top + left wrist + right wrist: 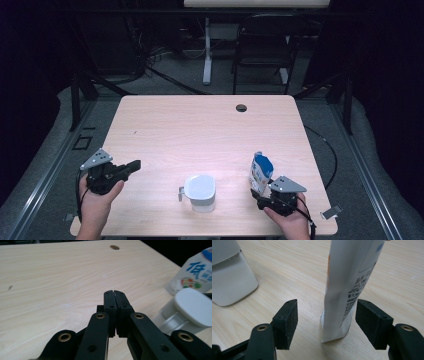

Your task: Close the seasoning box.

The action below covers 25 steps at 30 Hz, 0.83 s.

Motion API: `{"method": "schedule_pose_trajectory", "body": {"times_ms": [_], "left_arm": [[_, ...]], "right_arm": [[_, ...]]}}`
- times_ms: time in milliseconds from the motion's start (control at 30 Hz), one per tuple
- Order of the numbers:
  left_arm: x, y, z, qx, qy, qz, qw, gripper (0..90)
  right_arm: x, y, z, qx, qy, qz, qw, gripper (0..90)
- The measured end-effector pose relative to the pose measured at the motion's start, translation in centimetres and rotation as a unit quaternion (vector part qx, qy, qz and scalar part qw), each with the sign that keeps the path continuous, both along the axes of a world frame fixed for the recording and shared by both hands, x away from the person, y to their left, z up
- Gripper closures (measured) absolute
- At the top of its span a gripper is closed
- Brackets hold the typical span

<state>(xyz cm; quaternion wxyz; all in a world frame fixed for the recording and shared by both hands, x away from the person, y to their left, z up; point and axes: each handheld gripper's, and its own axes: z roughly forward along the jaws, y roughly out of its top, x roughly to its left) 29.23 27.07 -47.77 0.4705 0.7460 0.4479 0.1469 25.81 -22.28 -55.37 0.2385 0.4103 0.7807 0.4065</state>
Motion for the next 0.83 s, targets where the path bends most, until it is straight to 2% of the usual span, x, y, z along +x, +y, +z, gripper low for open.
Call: {"method": "schedule_pose_trajectory", "body": {"times_ms": [100,300,400,467,633,833], "left_arm": [[0.4,0.4,-1.0,-0.001,0.009,0.014,0.9999,88.6],[1.3,1.0,-3.8,0.016,0.034,0.037,0.9986,85.8],[1.6,1.6,-5.0,0.036,0.041,0.057,0.9969,83.5],[1.7,2.0,-5.6,0.034,0.046,0.066,0.9962,82.6],[2.0,3.1,-6.5,0.033,0.060,0.086,0.9940,74.2],[2.1,3.4,-7.0,0.025,0.052,0.102,0.9931,60.6]], "right_arm": [[0.0,0.1,0.0,0.000,-0.001,0.002,1.0000,34.1],[0.0,0.1,0.0,0.001,-0.002,0.000,1.0000,34.1],[0.0,0.1,0.0,-0.002,-0.001,0.001,1.0000,34.1],[0.0,0.2,-0.1,-0.002,-0.001,0.001,1.0000,34.1],[0.1,0.1,-0.1,-0.003,-0.001,0.001,1.0000,34.1],[0.3,0.0,-0.3,-0.002,0.004,0.003,1.0000,34.1]]}}
